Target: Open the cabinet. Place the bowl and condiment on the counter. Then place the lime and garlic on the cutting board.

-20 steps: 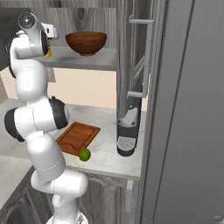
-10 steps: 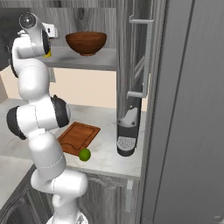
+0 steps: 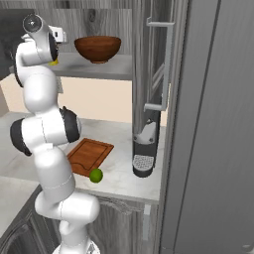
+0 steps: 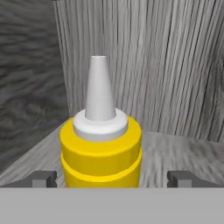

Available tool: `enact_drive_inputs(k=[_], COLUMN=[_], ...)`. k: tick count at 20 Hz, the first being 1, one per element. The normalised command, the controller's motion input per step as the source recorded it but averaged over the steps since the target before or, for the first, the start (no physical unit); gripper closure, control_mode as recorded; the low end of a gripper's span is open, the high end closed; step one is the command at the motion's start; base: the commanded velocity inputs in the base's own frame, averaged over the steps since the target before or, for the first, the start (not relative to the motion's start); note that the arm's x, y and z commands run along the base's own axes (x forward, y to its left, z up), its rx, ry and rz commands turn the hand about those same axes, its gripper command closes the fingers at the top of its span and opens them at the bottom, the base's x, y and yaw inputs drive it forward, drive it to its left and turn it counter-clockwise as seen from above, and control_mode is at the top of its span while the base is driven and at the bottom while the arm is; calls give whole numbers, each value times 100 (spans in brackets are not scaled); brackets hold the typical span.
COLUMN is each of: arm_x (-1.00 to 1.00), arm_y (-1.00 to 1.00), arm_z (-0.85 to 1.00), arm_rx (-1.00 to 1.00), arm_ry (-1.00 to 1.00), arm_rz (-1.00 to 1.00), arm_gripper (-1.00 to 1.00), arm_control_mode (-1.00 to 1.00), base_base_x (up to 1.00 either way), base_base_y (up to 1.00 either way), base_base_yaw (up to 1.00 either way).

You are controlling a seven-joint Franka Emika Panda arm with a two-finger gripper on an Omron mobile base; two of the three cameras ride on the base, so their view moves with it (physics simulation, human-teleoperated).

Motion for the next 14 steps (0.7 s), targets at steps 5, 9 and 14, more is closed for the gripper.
enact_drive_inputs(k=[5, 9, 14], arm_x=[6, 4, 0], arm_y=[3, 2, 0], arm_z=[0, 0, 0], arm_rx=[0, 0, 0], arm_ry=[0, 0, 0], arm_rz=[-1, -2, -1], arm_gripper=[100, 100, 100], arm_control_mode=[-100, -100, -100], base_base_x=[0, 0, 0], base_base_y=[0, 0, 0], base_base_yaw=[0, 0, 0])
